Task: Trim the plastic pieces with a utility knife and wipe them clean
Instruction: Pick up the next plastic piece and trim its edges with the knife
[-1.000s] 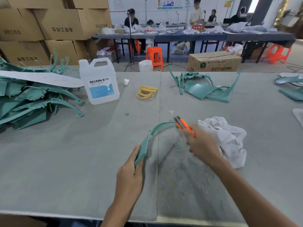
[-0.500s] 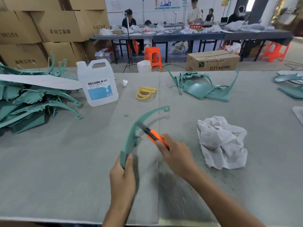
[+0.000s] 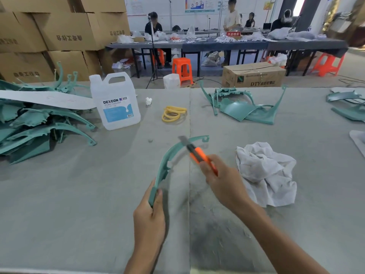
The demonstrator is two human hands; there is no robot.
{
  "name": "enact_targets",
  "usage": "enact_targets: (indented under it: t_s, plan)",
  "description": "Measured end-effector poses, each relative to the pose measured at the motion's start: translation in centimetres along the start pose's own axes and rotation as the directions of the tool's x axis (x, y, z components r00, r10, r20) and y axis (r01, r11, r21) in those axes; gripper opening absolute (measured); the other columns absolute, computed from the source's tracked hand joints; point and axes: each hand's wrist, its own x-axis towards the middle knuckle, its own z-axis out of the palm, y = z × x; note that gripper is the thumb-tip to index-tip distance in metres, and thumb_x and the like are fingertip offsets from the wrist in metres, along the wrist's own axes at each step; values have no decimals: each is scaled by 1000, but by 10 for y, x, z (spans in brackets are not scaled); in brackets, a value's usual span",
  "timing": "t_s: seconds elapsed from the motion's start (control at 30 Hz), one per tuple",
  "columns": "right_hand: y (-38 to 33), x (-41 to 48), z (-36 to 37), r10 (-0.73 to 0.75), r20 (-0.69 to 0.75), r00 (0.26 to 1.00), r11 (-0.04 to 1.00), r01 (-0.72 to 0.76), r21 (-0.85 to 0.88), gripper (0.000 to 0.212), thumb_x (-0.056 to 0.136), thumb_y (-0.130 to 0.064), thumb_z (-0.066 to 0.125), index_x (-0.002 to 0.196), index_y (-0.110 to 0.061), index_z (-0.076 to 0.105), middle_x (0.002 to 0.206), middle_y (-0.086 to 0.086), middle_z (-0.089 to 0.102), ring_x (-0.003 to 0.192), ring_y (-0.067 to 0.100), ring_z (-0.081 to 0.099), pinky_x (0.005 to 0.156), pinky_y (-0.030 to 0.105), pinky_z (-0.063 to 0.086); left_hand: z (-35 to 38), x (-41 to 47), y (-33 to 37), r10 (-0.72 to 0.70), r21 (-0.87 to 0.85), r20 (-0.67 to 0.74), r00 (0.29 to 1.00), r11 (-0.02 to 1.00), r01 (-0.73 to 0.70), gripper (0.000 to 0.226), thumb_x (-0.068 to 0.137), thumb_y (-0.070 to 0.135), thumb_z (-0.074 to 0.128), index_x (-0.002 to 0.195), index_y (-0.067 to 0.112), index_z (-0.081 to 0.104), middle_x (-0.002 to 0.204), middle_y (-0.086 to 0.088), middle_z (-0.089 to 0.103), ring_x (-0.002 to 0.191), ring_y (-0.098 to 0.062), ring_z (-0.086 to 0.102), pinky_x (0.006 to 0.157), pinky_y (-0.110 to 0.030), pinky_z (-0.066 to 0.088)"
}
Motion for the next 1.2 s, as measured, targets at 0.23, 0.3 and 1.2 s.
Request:
enact_targets:
  t_s: [0.23,0.3,1.2]
  plan:
    - [-18,16,25,-132,135,982,983,148,-110,27,103,-53,44,110,-30,57,69,-4,59,66,24,60,59,39,45,-2,3,1,7,-7,-16,1000,1000,-7,57,87,66,42,111,19,66,102,6,62,90,-20,59,58,-18,40]
    - [-1,42,20,-25,45,999,975,34,-218,28,104,-51,43,116,-30,58,76,3,64,72,30,60,60,37,40,0,3,3,15,17,1,1000,1000,-15,52,90,62,44,115,23,67,104,-4,65,87,-21,62,61,-26,47]
    - [27,-10,-5,-102,170,980,917,159,-366,24,103,-52,45,109,-32,57,77,-14,55,65,10,52,56,30,36,-40,-8,23,-88,636,181,980,770,-48,53,82,57,67,129,38,52,156,1,23,145,-21,15,114,-43,19]
